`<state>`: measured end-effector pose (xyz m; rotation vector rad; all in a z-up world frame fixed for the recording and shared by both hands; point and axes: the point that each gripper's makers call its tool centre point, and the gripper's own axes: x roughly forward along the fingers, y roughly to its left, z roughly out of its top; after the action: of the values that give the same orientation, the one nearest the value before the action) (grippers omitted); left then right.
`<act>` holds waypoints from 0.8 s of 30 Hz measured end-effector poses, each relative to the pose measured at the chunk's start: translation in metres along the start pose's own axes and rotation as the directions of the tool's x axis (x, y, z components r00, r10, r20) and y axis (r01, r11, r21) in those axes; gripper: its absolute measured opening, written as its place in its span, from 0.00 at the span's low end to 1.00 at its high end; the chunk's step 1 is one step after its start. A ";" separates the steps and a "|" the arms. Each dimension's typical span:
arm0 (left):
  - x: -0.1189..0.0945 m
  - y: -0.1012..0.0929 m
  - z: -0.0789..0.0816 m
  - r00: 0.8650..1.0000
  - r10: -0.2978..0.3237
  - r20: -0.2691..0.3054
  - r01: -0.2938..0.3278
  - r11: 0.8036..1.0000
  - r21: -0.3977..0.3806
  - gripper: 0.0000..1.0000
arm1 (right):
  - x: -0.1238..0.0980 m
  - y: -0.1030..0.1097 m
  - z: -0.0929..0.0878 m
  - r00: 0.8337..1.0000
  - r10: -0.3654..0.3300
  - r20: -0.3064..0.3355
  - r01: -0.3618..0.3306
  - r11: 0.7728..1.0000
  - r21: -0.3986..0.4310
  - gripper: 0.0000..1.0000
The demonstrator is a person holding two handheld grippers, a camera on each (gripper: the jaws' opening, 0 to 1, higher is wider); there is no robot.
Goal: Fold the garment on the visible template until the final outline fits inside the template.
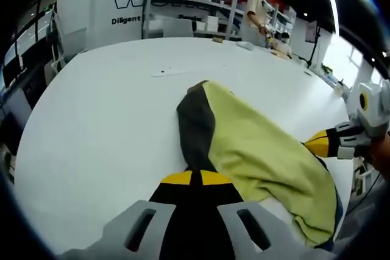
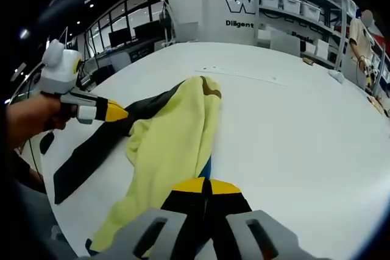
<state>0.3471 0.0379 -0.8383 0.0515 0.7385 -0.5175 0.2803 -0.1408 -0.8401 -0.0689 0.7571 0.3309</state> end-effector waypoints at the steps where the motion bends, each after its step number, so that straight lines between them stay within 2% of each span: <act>1: 0.000 0.001 0.000 1.000 0.000 0.000 0.000 1.000 0.002 0.00 | 0.000 0.000 0.000 1.000 0.000 0.000 0.000 1.000 0.001 0.00; 5: -0.003 0.012 0.002 1.000 0.028 0.004 -0.028 0.999 0.024 0.00 | 0.000 -0.002 0.001 1.000 -0.005 0.004 0.005 1.000 0.006 0.00; 11: -0.009 0.034 0.007 0.998 0.065 0.012 -0.065 0.998 0.015 0.00 | -0.001 -0.004 0.002 1.000 -0.008 0.009 0.008 1.000 0.011 0.00; 19: -0.014 0.073 0.007 0.992 0.124 -0.011 -0.123 0.992 0.033 0.00 | -0.003 -0.009 0.004 1.000 -0.019 0.013 0.019 1.000 0.019 0.00; 24: -0.016 0.083 0.006 0.990 0.142 -0.021 -0.140 0.989 0.048 0.00 | -0.006 -0.018 0.005 0.999 -0.036 0.018 0.035 0.999 0.031 0.00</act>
<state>0.3795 0.1160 -0.8349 0.1528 0.7409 -0.3995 0.2855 -0.1587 -0.8334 -0.0505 0.7415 0.2859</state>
